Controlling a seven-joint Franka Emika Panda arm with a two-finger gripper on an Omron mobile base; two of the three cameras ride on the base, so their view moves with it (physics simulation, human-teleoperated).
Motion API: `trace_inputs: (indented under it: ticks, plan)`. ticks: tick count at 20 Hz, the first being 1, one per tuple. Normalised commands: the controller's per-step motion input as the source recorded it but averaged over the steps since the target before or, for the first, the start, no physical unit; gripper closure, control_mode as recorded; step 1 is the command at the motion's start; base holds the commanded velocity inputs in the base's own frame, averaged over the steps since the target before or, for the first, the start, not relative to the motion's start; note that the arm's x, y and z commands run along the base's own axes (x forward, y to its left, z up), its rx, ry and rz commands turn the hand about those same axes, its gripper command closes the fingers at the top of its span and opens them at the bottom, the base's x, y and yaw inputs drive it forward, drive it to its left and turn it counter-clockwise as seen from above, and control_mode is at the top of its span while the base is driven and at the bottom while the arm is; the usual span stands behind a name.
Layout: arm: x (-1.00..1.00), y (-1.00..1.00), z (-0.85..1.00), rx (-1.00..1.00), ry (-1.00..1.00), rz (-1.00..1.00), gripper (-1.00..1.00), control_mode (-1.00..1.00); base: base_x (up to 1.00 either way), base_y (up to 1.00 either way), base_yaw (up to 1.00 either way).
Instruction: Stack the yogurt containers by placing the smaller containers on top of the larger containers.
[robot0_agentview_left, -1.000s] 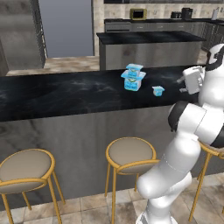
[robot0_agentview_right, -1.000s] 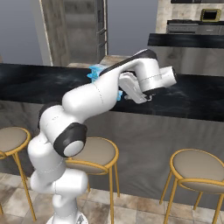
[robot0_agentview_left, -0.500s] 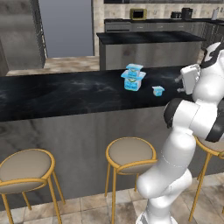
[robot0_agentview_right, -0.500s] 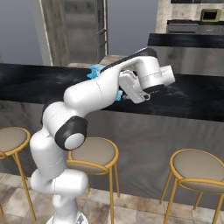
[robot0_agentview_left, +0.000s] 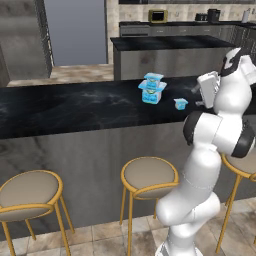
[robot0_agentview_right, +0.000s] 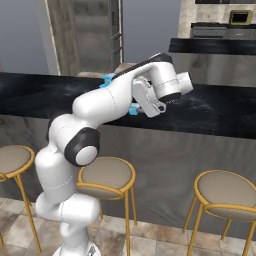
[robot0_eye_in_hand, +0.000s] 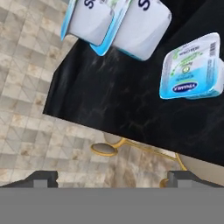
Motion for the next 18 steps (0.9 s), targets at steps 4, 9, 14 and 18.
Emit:
trace_inputs:
  ticks: [4,9,14,18]
  plan:
    - [0.11,-0.01,-0.25,0.00,0.01,0.00,-1.00,-1.00,0.00,0.00,0.00]
    - [0.16,0.00,-0.23,0.00,0.02,0.00,-1.00,-1.00,0.00,0.00,0.00]
    - [0.24,0.00,-0.19,0.00,0.01,0.00,-1.00,-1.00,0.00,0.00,0.00]
    - [0.30,0.00,-0.14,0.01,0.01,0.00,-1.00,-1.00,0.00,0.00,0.00]
